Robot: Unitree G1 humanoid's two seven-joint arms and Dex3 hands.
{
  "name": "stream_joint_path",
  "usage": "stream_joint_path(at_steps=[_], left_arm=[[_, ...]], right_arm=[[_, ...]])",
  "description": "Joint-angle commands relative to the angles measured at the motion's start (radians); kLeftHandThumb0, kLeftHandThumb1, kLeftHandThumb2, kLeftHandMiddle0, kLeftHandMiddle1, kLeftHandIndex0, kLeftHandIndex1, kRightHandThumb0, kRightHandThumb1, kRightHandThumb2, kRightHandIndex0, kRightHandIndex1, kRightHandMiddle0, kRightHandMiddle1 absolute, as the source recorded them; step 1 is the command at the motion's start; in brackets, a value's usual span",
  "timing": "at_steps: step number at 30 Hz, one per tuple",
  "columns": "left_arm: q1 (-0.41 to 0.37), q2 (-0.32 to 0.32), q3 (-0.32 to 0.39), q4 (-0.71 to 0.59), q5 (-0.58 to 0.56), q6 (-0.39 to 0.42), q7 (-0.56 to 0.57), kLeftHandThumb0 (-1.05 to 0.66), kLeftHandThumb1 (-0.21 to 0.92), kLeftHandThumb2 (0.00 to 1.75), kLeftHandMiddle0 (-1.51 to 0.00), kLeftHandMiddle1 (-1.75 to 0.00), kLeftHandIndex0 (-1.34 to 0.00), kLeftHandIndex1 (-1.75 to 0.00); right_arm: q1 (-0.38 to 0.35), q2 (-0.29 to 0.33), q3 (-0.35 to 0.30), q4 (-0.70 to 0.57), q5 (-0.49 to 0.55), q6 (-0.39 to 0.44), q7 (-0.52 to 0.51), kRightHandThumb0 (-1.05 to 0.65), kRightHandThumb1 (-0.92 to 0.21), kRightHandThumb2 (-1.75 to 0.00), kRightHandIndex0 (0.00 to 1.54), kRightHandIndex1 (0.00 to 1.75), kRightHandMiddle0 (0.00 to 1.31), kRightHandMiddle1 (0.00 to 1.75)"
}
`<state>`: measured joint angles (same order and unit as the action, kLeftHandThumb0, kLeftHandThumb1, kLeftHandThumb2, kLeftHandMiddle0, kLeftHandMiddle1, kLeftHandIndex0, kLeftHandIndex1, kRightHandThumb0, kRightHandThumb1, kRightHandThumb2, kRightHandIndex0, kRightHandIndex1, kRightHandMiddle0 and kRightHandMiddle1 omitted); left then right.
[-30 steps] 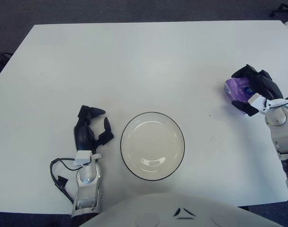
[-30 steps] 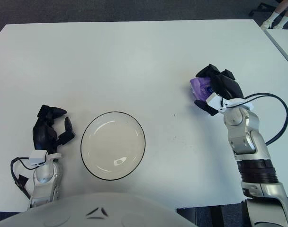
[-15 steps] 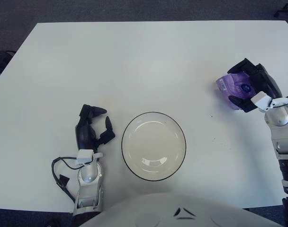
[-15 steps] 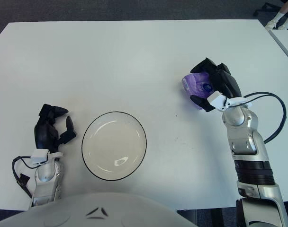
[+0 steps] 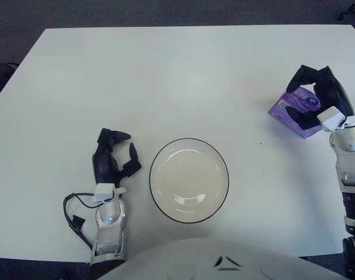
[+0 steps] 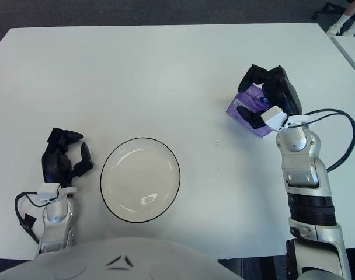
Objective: Put the tissue paper into the plate.
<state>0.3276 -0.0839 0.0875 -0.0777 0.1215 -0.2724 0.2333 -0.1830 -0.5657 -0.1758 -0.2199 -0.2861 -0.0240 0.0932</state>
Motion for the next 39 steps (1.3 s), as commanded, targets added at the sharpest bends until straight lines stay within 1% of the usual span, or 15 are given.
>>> stream_joint_path(at_steps=[1,6,12,16,17,21,24,30,33,34,35,36,37,38,39], left_arm=[[0.029,-0.002,0.002,0.045,-0.009,0.042,-0.006,-0.46,0.38,1.25,-1.1,-1.75,-0.56,-1.75],[0.019,0.0,0.002,0.06,-0.01,0.031,-0.007,-0.46,0.37,1.26,-1.13,-1.75,-0.57,-1.75],[0.011,0.002,0.0,0.076,-0.02,0.006,-0.018,-0.47,0.36,1.27,-1.14,-1.75,-0.57,-1.75],[0.006,0.004,-0.001,0.092,-0.03,-0.019,-0.025,-0.47,0.36,1.28,-1.15,-1.75,-0.58,-1.75],[0.005,0.004,-0.002,0.096,-0.032,-0.024,-0.026,-0.47,0.36,1.28,-1.15,-1.75,-0.58,-1.75],[0.004,0.005,-0.003,0.104,-0.033,-0.033,-0.026,-0.47,0.36,1.28,-1.15,-1.75,-0.58,-1.75],[0.002,0.004,-0.004,0.107,-0.033,-0.038,-0.025,-0.47,0.36,1.28,-1.15,-1.75,-0.58,-1.75],[0.007,0.002,-0.01,0.099,-0.026,-0.027,-0.022,-0.47,0.35,1.28,-1.15,-1.75,-0.58,-1.75],[0.009,0.001,-0.01,0.093,-0.022,-0.018,-0.018,-0.47,0.35,1.29,-1.16,-1.75,-0.58,-1.75],[0.011,-0.001,-0.01,0.09,-0.021,-0.015,-0.017,-0.47,0.35,1.29,-1.16,-1.75,-0.58,-1.75],[0.012,-0.002,-0.011,0.088,-0.02,-0.013,-0.015,-0.47,0.35,1.29,-1.16,-1.75,-0.59,-1.75],[0.014,-0.003,-0.01,0.085,-0.019,-0.01,-0.013,-0.47,0.35,1.29,-1.16,-1.75,-0.59,-1.75],[0.016,-0.005,-0.011,0.081,-0.017,-0.007,-0.012,-0.47,0.35,1.29,-1.15,-1.75,-0.59,-1.75],[0.017,-0.006,-0.012,0.079,-0.015,-0.006,-0.01,-0.47,0.34,1.29,-1.15,-1.75,-0.59,-1.75],[0.019,-0.008,-0.012,0.075,-0.015,-0.002,-0.009,-0.47,0.34,1.29,-1.15,-1.75,-0.59,-1.75]], right_arm=[[-0.007,0.021,-0.019,-0.062,0.016,-0.013,-0.012,0.0,0.08,-1.73,0.94,1.64,0.68,1.75],[-0.03,0.058,-0.001,-0.145,0.025,-0.01,-0.008,0.0,0.09,-1.74,0.95,1.64,0.69,1.75],[-0.039,0.074,0.001,-0.159,0.023,-0.053,-0.002,0.0,0.09,-1.75,0.95,1.64,0.69,1.75],[-0.024,0.106,0.016,-0.19,0.036,-0.093,-0.005,0.0,0.1,-1.75,0.95,1.63,0.7,1.75],[-0.023,0.125,0.031,-0.196,0.046,-0.114,-0.009,0.0,0.1,-1.75,0.96,1.63,0.7,1.75],[-0.05,0.175,0.073,-0.189,0.101,-0.182,0.0,0.0,0.1,-1.75,0.96,1.62,0.7,1.75],[-0.06,0.177,0.073,-0.171,0.133,-0.228,0.018,0.0,0.1,-1.75,0.96,1.62,0.7,1.75],[-0.074,0.175,0.062,-0.141,0.126,-0.275,0.019,0.0,0.09,-1.75,0.95,1.64,0.69,1.75],[-0.086,0.173,0.054,-0.119,0.105,-0.287,0.008,0.0,0.1,-1.75,0.95,1.71,0.74,1.64],[-0.073,0.15,0.029,-0.108,0.106,-0.272,0.019,0.0,-0.08,-1.54,0.75,1.72,0.65,1.65],[-0.064,0.133,0.01,-0.099,0.107,-0.261,0.027,-0.14,-0.27,-1.33,0.48,1.71,0.55,1.68],[-0.042,0.087,-0.027,-0.09,0.115,-0.213,0.066,-0.19,-0.34,-1.24,0.38,1.7,0.51,1.7],[-0.027,0.054,-0.053,-0.085,0.124,-0.179,0.095,-0.41,-0.38,-1.12,0.24,1.55,0.33,1.56],[-0.02,0.036,-0.067,-0.083,0.129,-0.158,0.113,-0.55,-0.4,-1.05,0.16,1.44,0.21,1.47],[-0.02,0.023,-0.059,-0.115,0.095,-0.091,0.135,-0.6,-0.41,-1.02,0.12,1.4,0.17,1.43]])
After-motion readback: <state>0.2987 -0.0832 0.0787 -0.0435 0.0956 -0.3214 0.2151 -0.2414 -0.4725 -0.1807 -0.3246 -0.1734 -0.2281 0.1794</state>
